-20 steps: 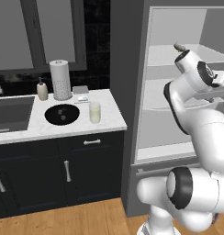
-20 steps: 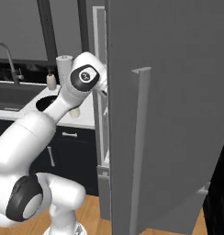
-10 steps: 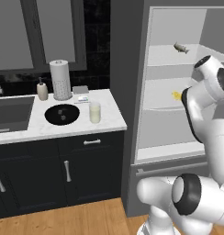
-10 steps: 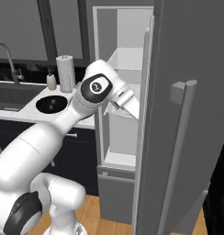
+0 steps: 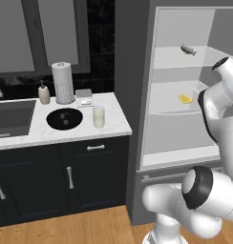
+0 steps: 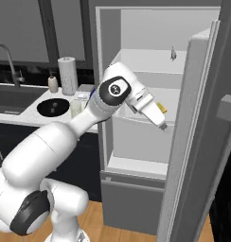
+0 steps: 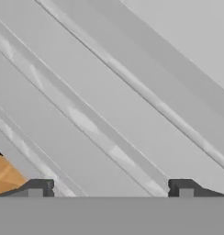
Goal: Grab a lemon wedge from the fridge and one ice cube from the ice bowl, and put them in the glass of lemonade.
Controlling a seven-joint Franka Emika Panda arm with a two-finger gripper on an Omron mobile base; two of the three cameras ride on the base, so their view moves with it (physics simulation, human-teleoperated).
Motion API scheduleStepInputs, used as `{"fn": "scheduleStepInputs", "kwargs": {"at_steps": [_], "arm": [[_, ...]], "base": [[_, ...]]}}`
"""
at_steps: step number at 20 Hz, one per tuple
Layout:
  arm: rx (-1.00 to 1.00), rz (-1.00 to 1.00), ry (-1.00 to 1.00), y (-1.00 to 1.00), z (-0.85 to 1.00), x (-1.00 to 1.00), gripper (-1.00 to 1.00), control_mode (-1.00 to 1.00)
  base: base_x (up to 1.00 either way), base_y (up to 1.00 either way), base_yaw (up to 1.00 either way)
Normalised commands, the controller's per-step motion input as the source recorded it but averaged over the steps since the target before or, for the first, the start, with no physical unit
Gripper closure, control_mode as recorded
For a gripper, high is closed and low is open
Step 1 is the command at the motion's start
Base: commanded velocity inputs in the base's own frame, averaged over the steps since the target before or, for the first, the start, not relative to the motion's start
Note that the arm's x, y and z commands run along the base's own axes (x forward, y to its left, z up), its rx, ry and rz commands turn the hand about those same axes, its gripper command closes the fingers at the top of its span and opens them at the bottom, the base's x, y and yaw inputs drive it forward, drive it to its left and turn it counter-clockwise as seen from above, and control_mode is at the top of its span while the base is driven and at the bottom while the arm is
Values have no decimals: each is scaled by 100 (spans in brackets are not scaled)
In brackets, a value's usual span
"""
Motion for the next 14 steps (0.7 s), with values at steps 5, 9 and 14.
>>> {"fn": "scheduleStepInputs", "kwargs": {"at_steps": [5, 9, 14], "arm": [[0, 10, -13, 38, 0, -9, -100, -100], [7, 44, -22, 82, 0, -7, -100, -100], [16, 79, -6, 57, 0, 0, -100, -100]], "base": [[0, 0, 0], [0, 0, 0], [0, 0, 0]]}}
